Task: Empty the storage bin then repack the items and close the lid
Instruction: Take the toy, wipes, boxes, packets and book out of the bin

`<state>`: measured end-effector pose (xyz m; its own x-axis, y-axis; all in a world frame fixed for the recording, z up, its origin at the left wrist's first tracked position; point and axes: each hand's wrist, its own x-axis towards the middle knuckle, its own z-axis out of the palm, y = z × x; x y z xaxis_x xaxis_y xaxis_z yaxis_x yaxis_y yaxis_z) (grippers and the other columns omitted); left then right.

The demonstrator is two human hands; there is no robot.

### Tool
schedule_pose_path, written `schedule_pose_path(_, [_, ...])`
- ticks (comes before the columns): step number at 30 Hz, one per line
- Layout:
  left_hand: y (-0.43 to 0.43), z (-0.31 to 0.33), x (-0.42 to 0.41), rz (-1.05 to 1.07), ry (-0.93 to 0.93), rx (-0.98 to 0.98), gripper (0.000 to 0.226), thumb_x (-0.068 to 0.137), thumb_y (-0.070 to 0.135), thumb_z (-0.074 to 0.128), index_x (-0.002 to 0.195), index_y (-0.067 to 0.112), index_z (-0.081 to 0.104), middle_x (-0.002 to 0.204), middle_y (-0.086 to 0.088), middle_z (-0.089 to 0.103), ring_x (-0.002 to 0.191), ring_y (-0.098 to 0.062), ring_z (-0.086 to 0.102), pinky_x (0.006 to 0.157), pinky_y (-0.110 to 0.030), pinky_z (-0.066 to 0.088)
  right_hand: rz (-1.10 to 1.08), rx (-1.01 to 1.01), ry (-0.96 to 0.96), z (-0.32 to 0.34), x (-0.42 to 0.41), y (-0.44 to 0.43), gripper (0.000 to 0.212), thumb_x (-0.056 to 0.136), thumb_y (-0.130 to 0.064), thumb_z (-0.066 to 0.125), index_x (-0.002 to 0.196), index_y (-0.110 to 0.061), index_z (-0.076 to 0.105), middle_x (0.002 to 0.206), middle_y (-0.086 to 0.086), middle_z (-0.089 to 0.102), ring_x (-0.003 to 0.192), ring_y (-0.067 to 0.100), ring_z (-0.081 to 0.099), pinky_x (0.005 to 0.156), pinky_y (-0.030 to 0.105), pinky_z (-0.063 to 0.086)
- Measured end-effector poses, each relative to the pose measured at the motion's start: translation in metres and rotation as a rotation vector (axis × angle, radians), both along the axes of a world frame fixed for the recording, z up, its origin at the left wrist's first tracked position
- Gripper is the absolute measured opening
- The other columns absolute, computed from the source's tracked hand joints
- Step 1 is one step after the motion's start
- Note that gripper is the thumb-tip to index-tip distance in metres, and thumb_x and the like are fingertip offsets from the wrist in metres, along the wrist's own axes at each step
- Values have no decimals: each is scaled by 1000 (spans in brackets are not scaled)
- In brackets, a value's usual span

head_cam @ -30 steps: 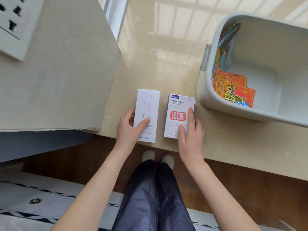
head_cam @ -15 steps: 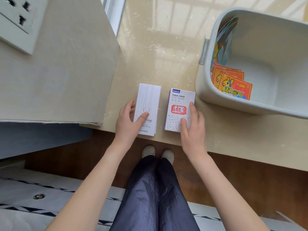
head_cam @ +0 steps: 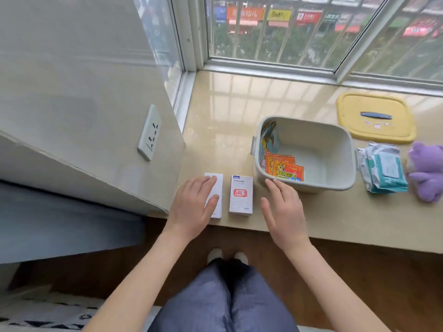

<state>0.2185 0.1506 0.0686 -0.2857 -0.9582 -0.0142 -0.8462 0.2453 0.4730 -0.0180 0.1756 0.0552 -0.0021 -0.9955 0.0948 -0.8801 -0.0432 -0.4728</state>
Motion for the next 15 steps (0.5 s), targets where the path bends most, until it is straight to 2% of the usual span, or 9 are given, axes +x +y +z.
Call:
schedule_pose_path(3, [13,29,-2,-22,28,-7,59,99,41,26,134,6,57,131,-10,61,122,-27,54,101,-42,45,-50,-20,7,25,-7,16,48,96,-32,42,129,-2,59,126,15,61,118,35,56,96,48,47])
schedule_pose_path(8, [17,32,-17,-51,51,22,58,98,44,28,135,10,57,129,-5,62,119,-23,55,100,-37,43,-159,13,-5,34,-35,32,53,96,-38,38,129,-2,60,126,14,62,117,32,55,96,46,48])
schedule_pose_path(13, [-14,26,-49,-84,72,18,43,102,33,42,137,11,54,133,-3,59,122,-20,53,100,-33,42,-230,26,-46,34,-86,18,39,97,-21,55,133,-5,55,128,11,59,119,28,53,100,41,44])
schedule_pose_path(15, [-28,21,-66,-76,90,39,42,102,31,44,139,13,52,135,-1,57,124,-17,50,101,-31,41,-225,34,-51,32,-108,6,40,96,-18,58,133,-5,54,126,10,58,118,27,52,99,32,39])
